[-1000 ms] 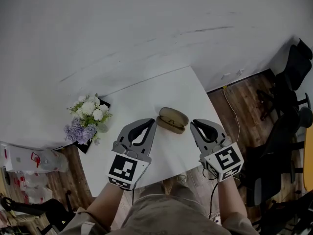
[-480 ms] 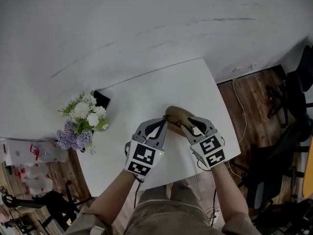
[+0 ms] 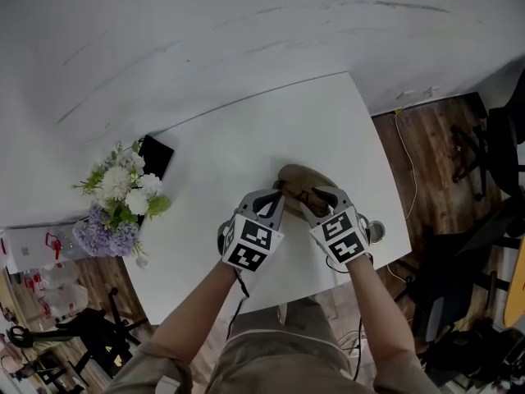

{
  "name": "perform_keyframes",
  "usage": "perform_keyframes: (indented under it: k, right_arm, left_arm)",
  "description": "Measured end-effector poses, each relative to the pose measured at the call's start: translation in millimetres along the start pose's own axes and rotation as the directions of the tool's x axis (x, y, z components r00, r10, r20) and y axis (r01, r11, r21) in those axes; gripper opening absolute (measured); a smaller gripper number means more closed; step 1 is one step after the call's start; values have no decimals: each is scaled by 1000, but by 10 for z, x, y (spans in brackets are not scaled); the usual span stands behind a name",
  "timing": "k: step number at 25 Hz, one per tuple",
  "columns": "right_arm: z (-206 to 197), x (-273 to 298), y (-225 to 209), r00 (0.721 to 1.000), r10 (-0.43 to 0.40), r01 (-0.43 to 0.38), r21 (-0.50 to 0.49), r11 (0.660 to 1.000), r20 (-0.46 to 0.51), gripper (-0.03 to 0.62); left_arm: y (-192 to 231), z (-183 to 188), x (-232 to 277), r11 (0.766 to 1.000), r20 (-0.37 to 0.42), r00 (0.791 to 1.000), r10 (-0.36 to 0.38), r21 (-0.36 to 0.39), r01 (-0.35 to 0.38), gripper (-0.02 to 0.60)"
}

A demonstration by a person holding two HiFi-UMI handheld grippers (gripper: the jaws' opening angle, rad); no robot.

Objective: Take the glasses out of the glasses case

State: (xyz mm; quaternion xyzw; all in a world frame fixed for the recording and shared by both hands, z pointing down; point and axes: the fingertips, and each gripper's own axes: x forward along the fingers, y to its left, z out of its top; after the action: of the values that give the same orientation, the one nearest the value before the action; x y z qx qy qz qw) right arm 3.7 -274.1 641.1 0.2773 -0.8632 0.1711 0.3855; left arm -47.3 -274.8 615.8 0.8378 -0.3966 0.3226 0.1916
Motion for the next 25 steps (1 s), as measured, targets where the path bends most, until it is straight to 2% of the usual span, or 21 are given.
perform_keyframes:
  k: [4,11,16,20,25]
  right_arm:
    - [-104,101,42,999,19,-19,-2,1000,-35,170]
    - [-244,226,251,995,65,-66,-14,998,-78,188]
    - [-265,271,253,992,50,-58,-61,996,-118,172]
    - [-299,316,366,979,98,-122,-125,985,-181,132]
    - [-315,336,416,968,135,-157,-94,983,-211,125]
  left_arm:
    - [-12,-236,89,999,-31,999,-17,-52,16,17]
    - [-76,-569,137,998,-83,996,-20,-53,16,17]
    - [-106,-618,110,999,-59,998,-13,-45,10,17]
    - [-114,-636,102,999,-37,999,-15,-45,14,17]
    - [-117,-641,99,999,-19,1000,-24,-45,23,17]
